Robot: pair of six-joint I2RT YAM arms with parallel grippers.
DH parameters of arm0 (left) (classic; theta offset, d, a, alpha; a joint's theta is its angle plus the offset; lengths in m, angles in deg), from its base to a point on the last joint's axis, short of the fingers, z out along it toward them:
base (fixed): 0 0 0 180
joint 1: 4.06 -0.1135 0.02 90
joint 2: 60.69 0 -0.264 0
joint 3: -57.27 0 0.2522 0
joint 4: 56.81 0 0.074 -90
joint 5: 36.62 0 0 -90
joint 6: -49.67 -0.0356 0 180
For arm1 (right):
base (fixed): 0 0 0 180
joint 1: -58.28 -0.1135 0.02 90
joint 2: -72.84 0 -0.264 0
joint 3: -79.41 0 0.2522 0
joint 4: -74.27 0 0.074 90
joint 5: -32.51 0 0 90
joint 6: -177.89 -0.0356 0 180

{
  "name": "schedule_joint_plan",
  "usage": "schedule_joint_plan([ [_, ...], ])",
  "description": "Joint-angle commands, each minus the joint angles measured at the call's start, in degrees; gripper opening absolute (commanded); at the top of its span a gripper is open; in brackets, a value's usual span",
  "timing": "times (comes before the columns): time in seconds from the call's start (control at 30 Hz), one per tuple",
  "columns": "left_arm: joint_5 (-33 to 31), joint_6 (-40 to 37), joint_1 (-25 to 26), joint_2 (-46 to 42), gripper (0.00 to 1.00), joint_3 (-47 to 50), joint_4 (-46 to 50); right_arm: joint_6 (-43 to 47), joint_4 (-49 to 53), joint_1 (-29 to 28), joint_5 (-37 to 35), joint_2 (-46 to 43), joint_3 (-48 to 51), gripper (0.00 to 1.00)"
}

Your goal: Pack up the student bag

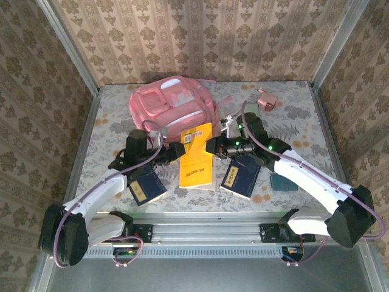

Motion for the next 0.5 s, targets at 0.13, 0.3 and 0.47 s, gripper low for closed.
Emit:
schedule_joint_plan([
  [0.13, 6.8, 13.2, 1.1, -1.9, 0.76, 1.9, -23.2, -5.7, -10.9, 0.8, 6.4, -0.8, -0.9, 0.0],
  [0.3, 7.0, 13.8, 1.9, -2.2, 0.5, 1.4, -25.7, -1.4, -6.3, 2.3, 4.5, -0.3, -1.3, 0.0],
  [0.47, 5.7, 10.4, 1.7, -3.7, 0.15, 0.6, -22.2, 5.3, 2.8, 2.9, -0.7, -0.4, -3.0, 0.24],
])
